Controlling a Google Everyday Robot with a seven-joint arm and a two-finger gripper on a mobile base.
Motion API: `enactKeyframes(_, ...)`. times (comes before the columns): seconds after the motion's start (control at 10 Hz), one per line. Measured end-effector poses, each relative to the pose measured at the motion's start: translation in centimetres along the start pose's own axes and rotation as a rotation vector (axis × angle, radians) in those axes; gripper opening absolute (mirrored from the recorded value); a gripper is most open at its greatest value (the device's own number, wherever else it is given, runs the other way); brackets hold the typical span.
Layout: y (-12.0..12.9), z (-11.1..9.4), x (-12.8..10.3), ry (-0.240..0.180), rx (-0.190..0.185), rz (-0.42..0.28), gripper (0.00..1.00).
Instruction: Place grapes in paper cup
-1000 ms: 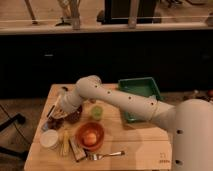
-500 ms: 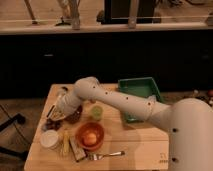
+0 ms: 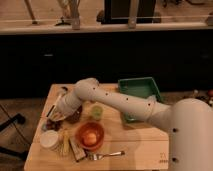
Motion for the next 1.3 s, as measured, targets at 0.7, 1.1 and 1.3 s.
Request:
enactKeyframes(0.7, -3.3, -2.1, -1.7, 0.109, 0.043, -0.101, 0.0)
enactKeyframes(1.1, -4.7, -2.3, -4.1, 0.081, 0.059, -0.143, 0.0)
enactKeyframes(1.3, -4.8, -2.2, -5.8, 0.049, 0.057, -0.157, 0.0)
